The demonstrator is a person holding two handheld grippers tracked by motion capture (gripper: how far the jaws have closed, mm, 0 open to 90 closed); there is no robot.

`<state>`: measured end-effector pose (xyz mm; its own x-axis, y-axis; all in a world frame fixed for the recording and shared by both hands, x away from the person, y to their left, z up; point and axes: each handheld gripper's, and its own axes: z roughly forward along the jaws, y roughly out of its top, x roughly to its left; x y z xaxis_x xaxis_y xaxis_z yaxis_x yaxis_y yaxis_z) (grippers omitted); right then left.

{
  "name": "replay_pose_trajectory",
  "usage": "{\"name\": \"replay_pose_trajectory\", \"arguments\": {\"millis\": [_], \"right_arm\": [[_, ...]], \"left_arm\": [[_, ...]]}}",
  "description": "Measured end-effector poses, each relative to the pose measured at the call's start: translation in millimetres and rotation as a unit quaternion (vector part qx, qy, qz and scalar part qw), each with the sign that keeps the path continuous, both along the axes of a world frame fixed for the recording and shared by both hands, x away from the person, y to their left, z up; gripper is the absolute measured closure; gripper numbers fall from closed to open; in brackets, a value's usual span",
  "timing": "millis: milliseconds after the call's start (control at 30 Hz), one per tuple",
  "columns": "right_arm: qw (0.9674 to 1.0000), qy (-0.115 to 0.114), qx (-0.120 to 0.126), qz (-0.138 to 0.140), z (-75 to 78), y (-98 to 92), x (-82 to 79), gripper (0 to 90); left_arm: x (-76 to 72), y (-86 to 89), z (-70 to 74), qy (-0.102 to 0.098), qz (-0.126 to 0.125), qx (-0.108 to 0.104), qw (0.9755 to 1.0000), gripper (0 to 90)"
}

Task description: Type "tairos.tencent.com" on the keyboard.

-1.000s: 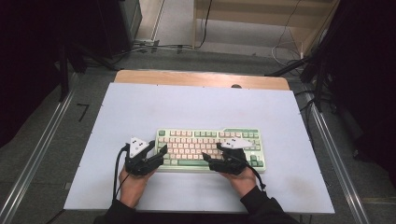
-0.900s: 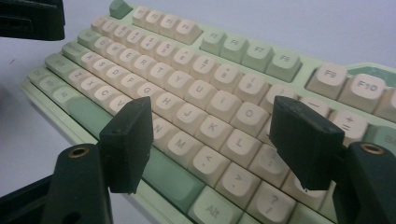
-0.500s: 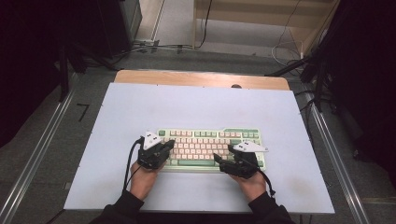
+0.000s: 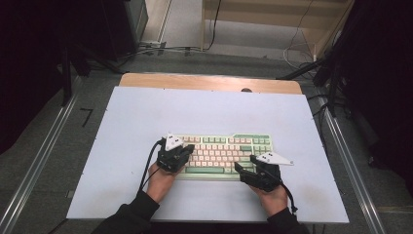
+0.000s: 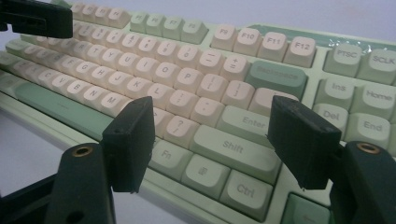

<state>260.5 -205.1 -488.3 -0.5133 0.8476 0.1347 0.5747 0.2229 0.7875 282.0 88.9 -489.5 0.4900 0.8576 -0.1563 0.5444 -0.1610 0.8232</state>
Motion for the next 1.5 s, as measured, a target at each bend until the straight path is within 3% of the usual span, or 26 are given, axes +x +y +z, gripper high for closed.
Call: {"name": "replay_pose_trajectory", "arguments": {"millis": [567, 1500], "right_arm": [[0.9995, 0.002, 0.002, -0.031, -0.2, -16.5, -8.0, 30.7], [0.9996, 0.001, -0.001, -0.03, -0.6, -15.5, -8.1, 30.8]], "left_arm": [[8.3, -18.9, -1.6, 0.007, -0.023, 0.009, 0.9997, 90.0], [8.2, -21.0, -3.6, 0.014, -0.026, 0.019, 0.9994, 90.0]]}}
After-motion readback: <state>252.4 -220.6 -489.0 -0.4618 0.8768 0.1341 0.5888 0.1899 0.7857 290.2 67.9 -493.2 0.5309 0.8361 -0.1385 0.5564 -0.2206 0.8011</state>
